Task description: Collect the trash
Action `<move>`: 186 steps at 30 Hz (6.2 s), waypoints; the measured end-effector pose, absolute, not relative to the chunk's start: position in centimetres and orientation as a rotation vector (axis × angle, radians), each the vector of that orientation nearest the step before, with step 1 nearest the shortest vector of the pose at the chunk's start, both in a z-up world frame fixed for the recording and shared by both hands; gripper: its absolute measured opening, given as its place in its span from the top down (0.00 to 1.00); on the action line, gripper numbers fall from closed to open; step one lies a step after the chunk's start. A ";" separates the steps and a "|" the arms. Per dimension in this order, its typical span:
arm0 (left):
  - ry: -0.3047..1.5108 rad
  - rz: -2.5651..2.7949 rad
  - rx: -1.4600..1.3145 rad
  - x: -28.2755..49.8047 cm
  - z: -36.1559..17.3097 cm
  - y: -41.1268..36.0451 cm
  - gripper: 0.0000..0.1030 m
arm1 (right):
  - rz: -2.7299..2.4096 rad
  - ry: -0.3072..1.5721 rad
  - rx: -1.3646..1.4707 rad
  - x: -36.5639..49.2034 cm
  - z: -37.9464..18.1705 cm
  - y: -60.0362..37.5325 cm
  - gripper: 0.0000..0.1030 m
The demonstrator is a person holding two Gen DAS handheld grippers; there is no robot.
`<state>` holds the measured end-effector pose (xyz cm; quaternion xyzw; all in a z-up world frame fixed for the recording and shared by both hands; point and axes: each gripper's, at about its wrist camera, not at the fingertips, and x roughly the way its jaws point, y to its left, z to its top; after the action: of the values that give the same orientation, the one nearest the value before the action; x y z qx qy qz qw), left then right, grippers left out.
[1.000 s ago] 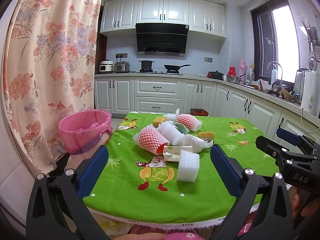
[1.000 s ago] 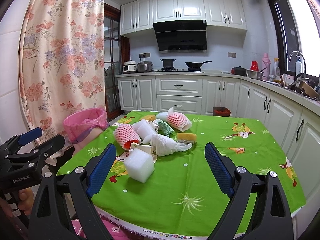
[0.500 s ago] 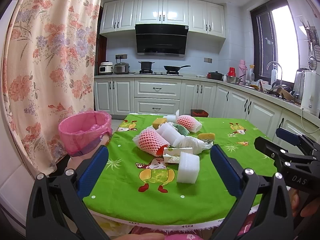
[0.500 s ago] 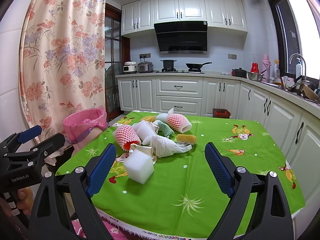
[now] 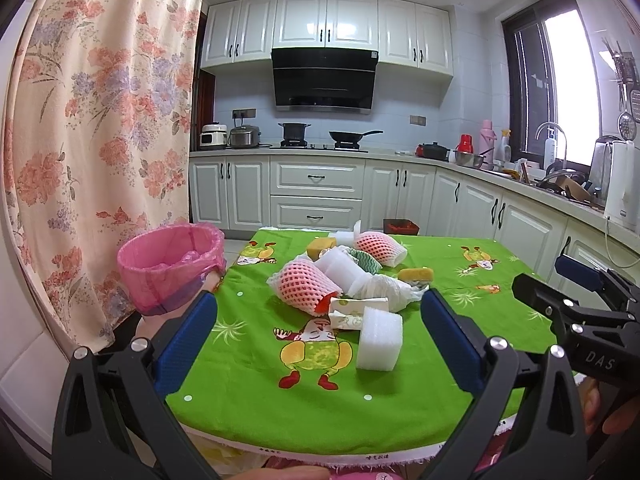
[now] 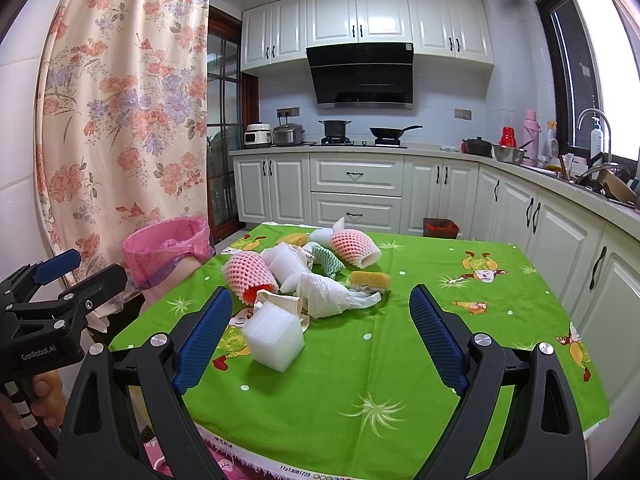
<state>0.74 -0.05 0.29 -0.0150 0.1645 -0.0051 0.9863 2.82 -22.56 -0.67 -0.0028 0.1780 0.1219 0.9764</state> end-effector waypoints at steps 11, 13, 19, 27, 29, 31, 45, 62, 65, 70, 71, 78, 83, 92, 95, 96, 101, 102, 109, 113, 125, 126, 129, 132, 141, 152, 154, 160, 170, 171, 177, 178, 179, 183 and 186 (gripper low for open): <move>0.346 -0.007 -0.023 1.7 0.1 0.3 0.04 | 0.235 0.359 -0.020 4.2 -0.8 -22.7 0.18; 0.352 -0.003 -0.016 2.2 -0.1 0.5 0.04 | 0.234 0.364 -0.023 4.5 -1.0 -22.7 0.18; 0.376 0.007 -0.025 4.6 -0.9 1.4 0.04 | 0.215 0.390 -0.042 6.3 -2.1 -22.4 0.18; 0.403 0.018 -0.021 8.4 -1.9 2.1 0.04 | 0.222 0.449 -0.013 9.8 -4.2 -22.2 0.18; 0.411 0.024 -0.015 9.3 -2.4 2.2 0.04 | 0.233 0.464 -0.005 10.5 -4.9 -21.7 0.18; 0.417 0.017 -0.014 10.0 -2.9 2.7 0.04 | 0.262 0.491 0.000 11.1 -5.8 -21.0 0.18; 0.538 0.229 -0.179 13.8 -8.4 12.3 0.05 | 0.354 0.712 -0.028 17.5 -11.7 -13.7 0.18; 0.654 0.056 -0.126 20.6 -10.0 1.7 0.05 | 0.248 0.681 0.055 18.1 -11.9 -22.2 0.43; 0.689 0.032 -0.152 22.1 -10.6 -1.1 0.05 | 0.204 0.672 0.075 18.0 -11.7 -24.8 0.43; 0.702 0.026 -0.158 23.3 -11.5 -5.6 0.05 | 0.152 0.668 0.139 18.4 -11.9 -28.4 0.43; 0.695 0.025 -0.143 23.4 -11.6 -6.4 0.05 | 0.148 0.667 0.149 18.5 -12.0 -29.0 0.43; 0.748 0.069 -0.072 25.6 -13.3 -8.3 0.09 | 0.152 0.648 0.182 18.8 -12.1 -30.4 0.43; 0.752 0.037 -0.069 25.3 -14.2 -7.9 0.24 | 0.168 0.657 0.179 18.5 -12.4 -29.9 0.43; 0.702 -0.020 -0.051 22.2 -13.4 -7.2 0.25 | 0.209 0.655 0.141 18.4 -12.2 -27.8 0.43; 0.630 -0.023 -0.022 20.5 -11.9 -6.7 0.25 | 0.222 0.647 0.126 18.3 -11.7 -27.0 0.43; 0.615 -0.021 -0.019 20.2 -11.5 -6.4 0.25 | 0.225 0.645 0.122 18.3 -11.6 -26.8 0.43; 0.569 0.010 -0.045 19.3 -10.0 -3.6 0.25 | 0.258 0.648 0.090 18.6 -11.2 -24.6 0.43; 0.563 0.019 -0.047 19.2 -9.8 -3.0 0.25 | 0.270 0.647 0.074 18.8 -11.0 -23.7 0.43; 0.529 0.088 -0.050 18.0 -8.7 2.4 0.25 | 0.365 0.618 0.016 20.5 -9.4 -18.7 0.43; 0.499 0.145 -0.036 17.7 -7.6 5.7 0.25 | 0.449 0.603 -0.009 21.6 -8.6 -15.0 0.43; 0.518 0.290 -0.120 22.9 -3.8 20.3 0.25 | 0.736 0.534 -0.075 27.3 -5.4 -0.7 0.42; 0.525 0.294 -0.122 23.7 -3.7 21.5 0.25 | 0.757 0.533 -0.082 28.1 -5.3 0.6 0.42; 0.546 0.311 -0.126 25.8 -3.7 24.5 0.25 | 0.800 0.550 -0.086 30.5 -4.7 4.0 0.42; 0.572 0.317 -0.142 27.7 -4.0 27.2 0.24 | 0.837 0.575 -0.080 32.9 -4.4 6.9 0.41; 0.604 0.341 -0.185 30.4 -5.3 32.6 0.24 | 0.870 0.615 -0.097 36.9 -5.7 11.9 0.39; 0.587 0.351 -0.186 30.0 -5.3 33.1 0.19 | 0.881 0.602 -0.109 36.7 -7.2 12.3 0.22; 0.579 0.364 -0.195 29.3 -5.1 33.1 0.19 | 0.876 0.587 -0.108 36.3 -7.0 11.7 0.22; 0.544 0.414 -0.218 26.1 -4.3 31.8 0.11 | 0.852 0.538 -0.071 33.6 -5.7 7.9 0.22; 0.531 0.403 -0.214 21.6 -5.6 22.8 0.05 | 0.715 0.488 -0.056 27.4 -5.9 -2.5 0.18; 0.533 0.393 -0.205 21.3 -5.9 21.2 0.05 | 0.697 0.487 -0.053 26.9 -6.0 -3.7 0.18; 0.555 0.318 -0.181 21.0 -7.7 15.5 0.05 | 0.600 0.517 -0.024 24.8 -7.3 -10.1 0.18; 0.565 0.298 -0.187 21.1 -8.0 14.6 0.05 | 0.572 0.523 -0.025 24.4 -7.6 -11.3 0.18; 0.577 0.282 -0.192 21.2 -8.4 13.8 0.05 | 0.548 0.525 -0.024 24.1 -7.9 -12.3 0.18; 0.601 0.250 -0.177 21.6 -9.3 10.9 0.05 | 0.481 0.545 0.001 23.7 -9.0 -15.6 0.18; 0.606 0.221 -0.147 21.7 -9.6 8.8 0.05 | 0.440 0.571 0.019 23.7 -10.2 -17.5 0.18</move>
<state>21.75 8.82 -9.60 -0.0723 0.2976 0.1086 0.9457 23.72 -17.52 -10.16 0.0095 0.2793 0.2153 0.9357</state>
